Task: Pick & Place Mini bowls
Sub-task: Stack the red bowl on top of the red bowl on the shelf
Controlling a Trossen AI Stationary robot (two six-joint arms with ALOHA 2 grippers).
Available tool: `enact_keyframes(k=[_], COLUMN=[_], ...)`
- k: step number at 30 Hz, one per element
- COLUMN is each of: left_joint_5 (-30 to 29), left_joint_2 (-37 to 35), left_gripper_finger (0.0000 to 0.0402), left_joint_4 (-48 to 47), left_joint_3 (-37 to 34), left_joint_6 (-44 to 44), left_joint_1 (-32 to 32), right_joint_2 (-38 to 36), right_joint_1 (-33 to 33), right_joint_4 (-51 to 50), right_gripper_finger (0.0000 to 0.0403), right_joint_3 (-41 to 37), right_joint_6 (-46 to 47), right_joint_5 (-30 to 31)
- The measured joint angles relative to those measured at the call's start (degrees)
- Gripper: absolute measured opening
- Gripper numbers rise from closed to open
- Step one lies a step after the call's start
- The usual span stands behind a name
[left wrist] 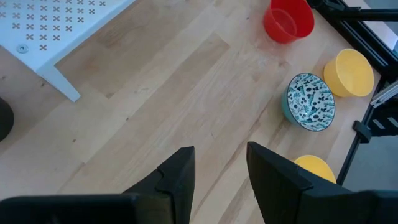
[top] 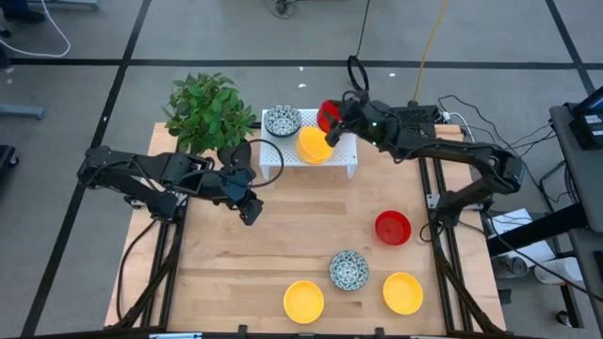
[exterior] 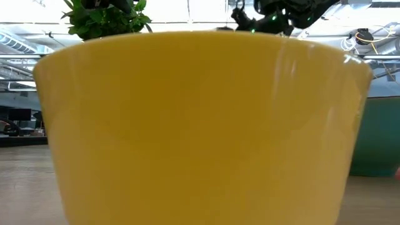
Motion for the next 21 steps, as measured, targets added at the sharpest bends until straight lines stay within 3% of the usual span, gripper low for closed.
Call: enact_keyframes(k=[6,14,21], left_joint_5=[0.11,3.41,3.50], left_joint_2=[0.00,0.00,0.00], left_gripper_finger=[0.0147,0.0147,0.0147], left_joint_4=[-0.02,-0.07,-0.12], left_joint_3=[0.00,0.00,0.00], left_joint_6=[0.09,2.64,4.12], left_joint_1=[0.00,-0.02,-0.01], right_joint_2=[-8.14,-21.21,-22.58], right_joint_1=[2.24,12.67,26.81], right_joint_4=[-9.22,-45.75,-71.08], right_gripper_finger=[0.0169,0.0169,0.0169], right_joint_3=[0.00,0.02,0.02], right_joint_6=[0.70,14.23,32.00], right_joint_5=[0.05,-4.58,-6.29])
